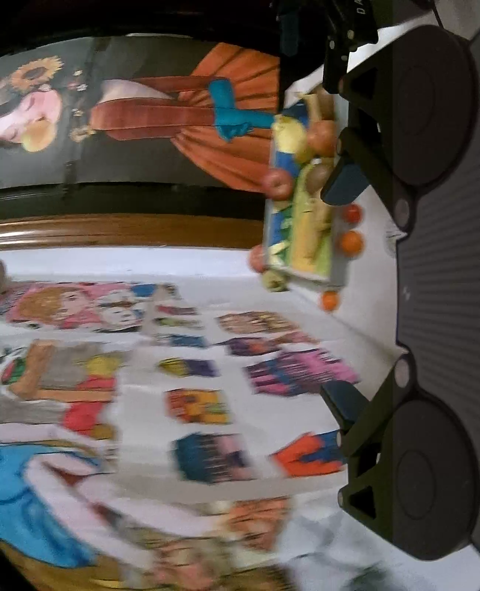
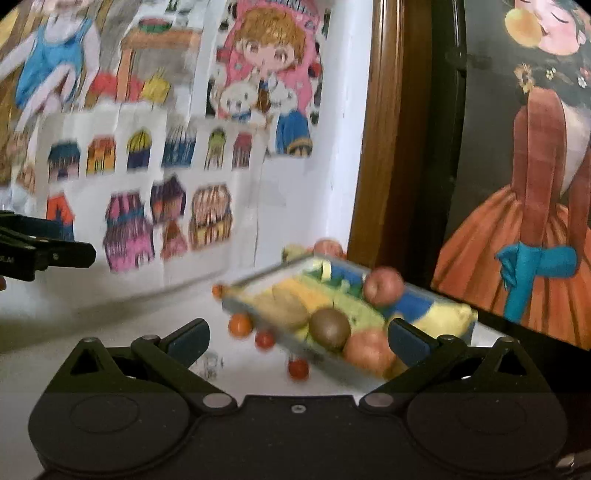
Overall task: Organize fruits
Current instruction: 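Open both tools and withdraw them up and back from the tray, then move both tools down toward the cherry tomatoes beside the tray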
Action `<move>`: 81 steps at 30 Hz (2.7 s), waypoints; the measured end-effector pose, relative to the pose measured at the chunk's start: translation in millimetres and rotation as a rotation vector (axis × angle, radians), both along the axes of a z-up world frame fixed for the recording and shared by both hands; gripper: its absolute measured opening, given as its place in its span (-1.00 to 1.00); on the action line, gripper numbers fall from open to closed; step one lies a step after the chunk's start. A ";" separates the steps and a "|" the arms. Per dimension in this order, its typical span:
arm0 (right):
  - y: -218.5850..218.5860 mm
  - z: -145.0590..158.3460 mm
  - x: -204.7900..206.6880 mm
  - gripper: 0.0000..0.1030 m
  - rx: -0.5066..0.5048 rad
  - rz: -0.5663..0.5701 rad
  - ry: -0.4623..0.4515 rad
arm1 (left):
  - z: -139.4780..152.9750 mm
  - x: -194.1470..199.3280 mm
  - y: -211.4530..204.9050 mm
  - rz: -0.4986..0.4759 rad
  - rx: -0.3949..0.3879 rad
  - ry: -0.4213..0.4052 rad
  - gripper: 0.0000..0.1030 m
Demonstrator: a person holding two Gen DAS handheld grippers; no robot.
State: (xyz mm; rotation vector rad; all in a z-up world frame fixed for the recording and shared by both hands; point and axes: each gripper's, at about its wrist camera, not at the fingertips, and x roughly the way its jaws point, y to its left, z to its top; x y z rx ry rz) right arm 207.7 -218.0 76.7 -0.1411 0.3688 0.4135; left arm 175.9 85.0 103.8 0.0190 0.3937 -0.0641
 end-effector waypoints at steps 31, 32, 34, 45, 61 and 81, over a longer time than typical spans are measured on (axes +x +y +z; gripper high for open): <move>0.6 -118.0 94.4 0.66 -0.034 0.087 0.235 | -116.4 122.3 -46.2 -0.278 0.012 0.143 0.99; 1.4 -119.2 95.7 0.62 -0.035 0.090 0.237 | -116.9 123.9 -46.9 -0.286 0.006 0.145 0.99; 2.4 -121.6 98.9 0.57 -0.039 0.092 0.242 | -117.5 125.5 -47.9 -0.296 -0.004 0.147 0.99; 10.4 -128.9 113.2 0.25 -0.012 0.106 0.262 | -123.1 133.0 -55.6 -0.344 -0.009 0.160 0.99; 19.3 -131.9 127.8 -0.28 -0.011 0.132 0.279 | -124.4 134.2 -59.0 -0.426 -0.069 0.161 0.96; -33.5 -127.0 88.1 -0.49 0.015 0.082 0.306 | -143.4 160.7 -92.8 -0.352 -0.030 0.249 0.54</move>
